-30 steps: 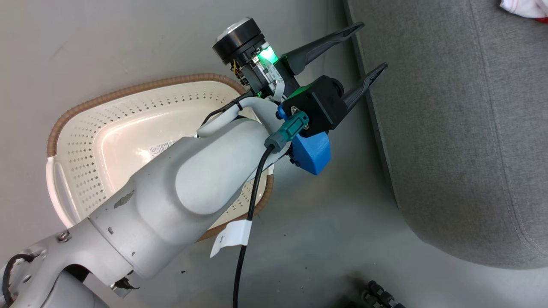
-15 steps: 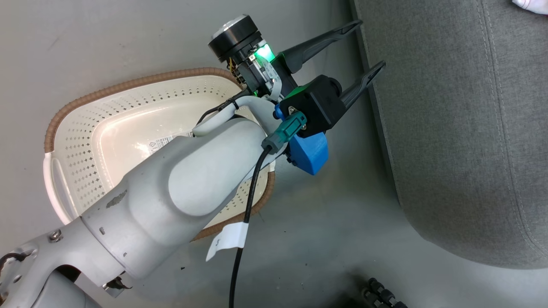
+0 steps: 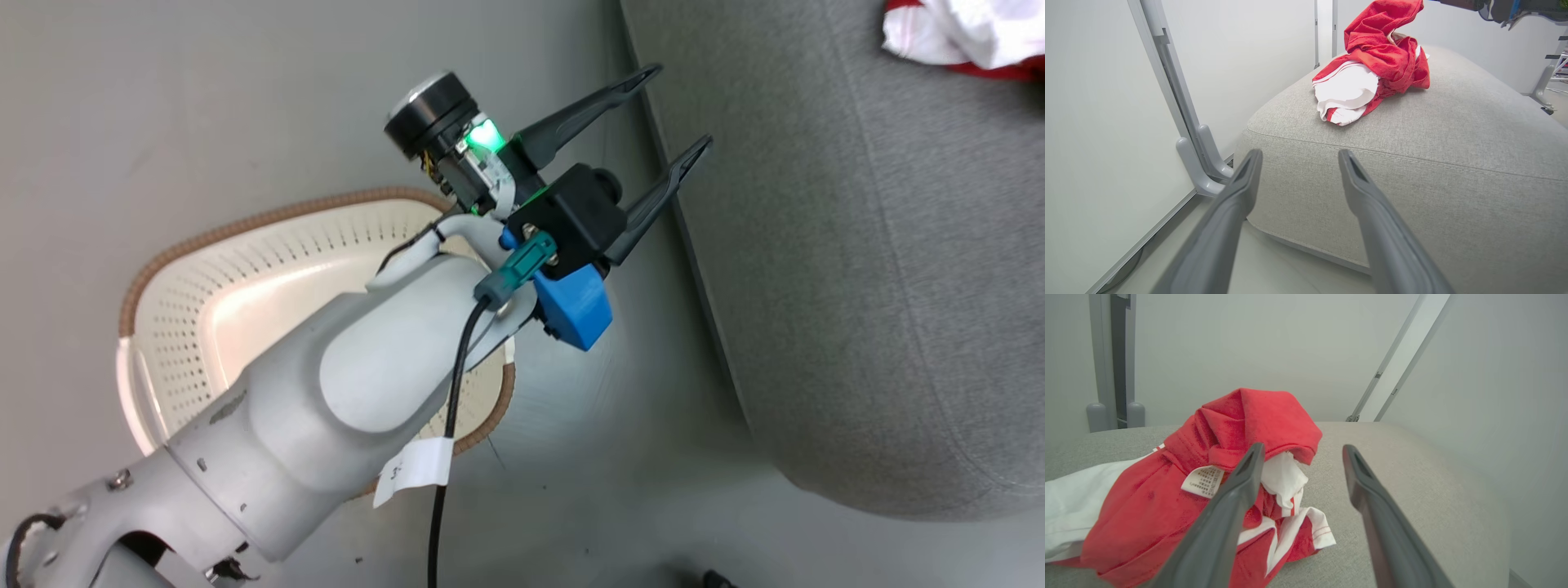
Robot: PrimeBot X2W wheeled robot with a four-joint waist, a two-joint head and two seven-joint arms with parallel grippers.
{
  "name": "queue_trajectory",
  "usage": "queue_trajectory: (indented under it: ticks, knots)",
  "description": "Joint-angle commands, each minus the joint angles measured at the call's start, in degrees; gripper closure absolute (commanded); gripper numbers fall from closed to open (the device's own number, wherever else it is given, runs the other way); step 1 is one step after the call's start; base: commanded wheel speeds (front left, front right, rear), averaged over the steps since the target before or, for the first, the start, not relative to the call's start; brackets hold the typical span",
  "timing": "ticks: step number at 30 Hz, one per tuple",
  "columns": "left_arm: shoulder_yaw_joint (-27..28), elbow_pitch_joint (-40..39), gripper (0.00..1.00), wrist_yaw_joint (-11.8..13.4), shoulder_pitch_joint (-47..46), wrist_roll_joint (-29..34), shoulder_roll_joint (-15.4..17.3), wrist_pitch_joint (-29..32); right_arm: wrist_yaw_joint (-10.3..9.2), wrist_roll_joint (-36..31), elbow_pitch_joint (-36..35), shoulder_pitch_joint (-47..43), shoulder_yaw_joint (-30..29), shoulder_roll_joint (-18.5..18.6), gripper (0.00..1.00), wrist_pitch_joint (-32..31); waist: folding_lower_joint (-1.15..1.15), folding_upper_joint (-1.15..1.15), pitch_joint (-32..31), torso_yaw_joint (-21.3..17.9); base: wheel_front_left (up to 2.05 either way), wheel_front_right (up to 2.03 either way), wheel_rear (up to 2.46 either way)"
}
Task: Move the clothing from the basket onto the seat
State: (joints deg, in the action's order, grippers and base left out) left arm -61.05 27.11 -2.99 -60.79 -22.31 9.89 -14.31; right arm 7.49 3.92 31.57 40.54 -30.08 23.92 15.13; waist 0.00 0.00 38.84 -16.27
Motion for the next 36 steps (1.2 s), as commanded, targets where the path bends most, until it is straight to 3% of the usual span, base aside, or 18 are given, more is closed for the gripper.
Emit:
queue_trajectory:
  ticks: [1, 8, 11, 23, 27, 36]
  knots:
    - [0.92, 0.23, 0.00, 0.56, 1.62, -0.59, -0.26, -0.56, 0.01, -0.58, -2.52, -2.34, -0.78, -0.21, 0.00, 0.02, 0.00, 0.00, -4.34, 0.25, 0.00, 0.00, 0.00]
    - [8.41, -2.75, 0.00, 3.53, 8.68, -1.45, 0.63, -0.90, 0.01, -3.16, -12.86, -7.64, 3.36, -3.84, 0.00, 0.02, 0.00, 0.00, -13.61, 2.48, 0.00, 0.00, 0.00]
    - [11.34, -3.94, 0.00, 4.27, 11.19, -1.17, 1.06, -0.92, 0.01, -3.41, -14.50, -8.54, 6.04, -4.80, 0.00, 0.02, 0.00, 0.00, -16.00, 3.61, 0.00, 0.00, 0.00]
    - [32.11, -8.78, 0.00, 7.55, 26.70, 1.94, 2.17, -0.89, 0.01, -0.83, -17.37, -13.65, 21.53, -7.29, 0.00, 0.02, 0.00, 0.00, -26.10, 12.64, 0.00, 0.00, 0.00]
    - [37.59, -9.36, 0.00, 7.59, 32.05, 3.79, 2.11, -0.89, 0.01, -0.27, -17.90, -15.28, 25.25, -8.93, 0.00, 0.02, 0.00, 0.00, -28.18, 14.67, 0.00, 0.00, 0.00]
    - [46.23, -9.69, 0.00, 4.50, 42.13, 6.57, -0.06, -0.89, 0.01, 0.80, -17.11, -22.26, 27.87, -12.78, 0.00, 0.02, 0.00, 0.00, -32.72, 17.84, 0.00, 0.00, 0.00]
